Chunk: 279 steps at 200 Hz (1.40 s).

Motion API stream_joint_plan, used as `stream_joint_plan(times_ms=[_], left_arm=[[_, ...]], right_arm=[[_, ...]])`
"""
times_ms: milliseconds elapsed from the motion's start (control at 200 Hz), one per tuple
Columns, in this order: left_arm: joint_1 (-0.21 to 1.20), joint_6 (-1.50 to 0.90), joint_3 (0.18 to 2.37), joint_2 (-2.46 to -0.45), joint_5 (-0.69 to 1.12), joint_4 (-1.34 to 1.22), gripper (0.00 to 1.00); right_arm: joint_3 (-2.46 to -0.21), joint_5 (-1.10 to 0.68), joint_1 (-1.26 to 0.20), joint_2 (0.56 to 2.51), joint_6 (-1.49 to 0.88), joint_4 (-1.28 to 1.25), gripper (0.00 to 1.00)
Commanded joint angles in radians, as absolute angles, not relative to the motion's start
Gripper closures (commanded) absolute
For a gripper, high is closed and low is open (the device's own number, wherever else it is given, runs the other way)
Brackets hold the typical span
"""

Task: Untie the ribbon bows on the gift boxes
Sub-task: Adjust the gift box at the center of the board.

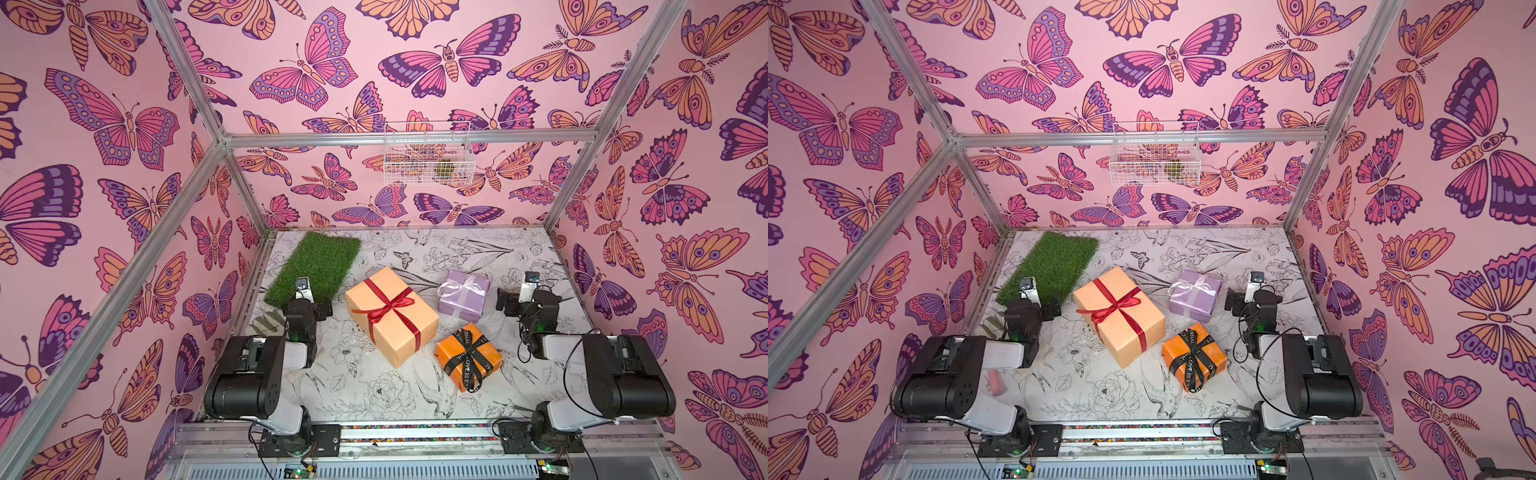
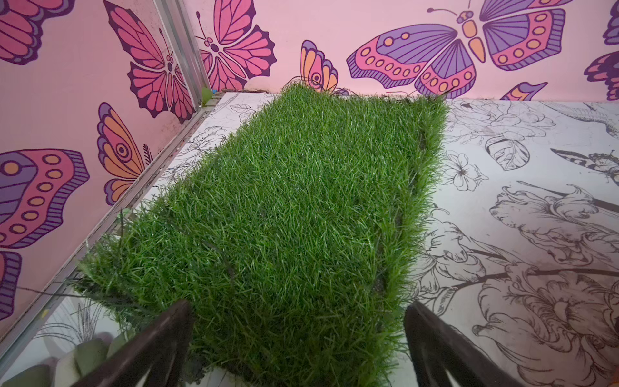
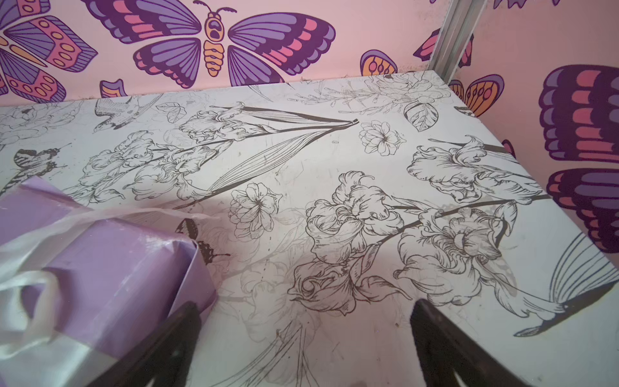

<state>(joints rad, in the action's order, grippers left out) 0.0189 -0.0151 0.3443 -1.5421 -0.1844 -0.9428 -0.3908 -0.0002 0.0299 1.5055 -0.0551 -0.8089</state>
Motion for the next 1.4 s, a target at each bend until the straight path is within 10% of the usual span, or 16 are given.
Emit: stream_joint_plan(times_ms=[0, 636, 1046, 1392], left_arm=[[0.012, -0.006, 0.351, -1.552, -0.195, -0.952, 0.00], [0.015, -0.022, 0.352, -1.521, -0.225, -0.921, 0.00], [0.087, 0.049, 0.275, -1.496, -0.314, -1.041, 0.00], [0.150, -0.153, 0.496, -0.987, -0.298, -0.291, 0.00]], right_arm=[[-0.405, 0.000, 0.021, 1.509, -0.055, -0.810, 0.01], [-0.407, 0.039, 0.021, 1.494, -0.067, -0.815, 0.01], [-0.655, 0.133, 0.022, 1.201, -0.434, -0.114, 0.00], [-0.774, -0.306, 0.019, 1.189, -0.548, 0.130, 0.17]])
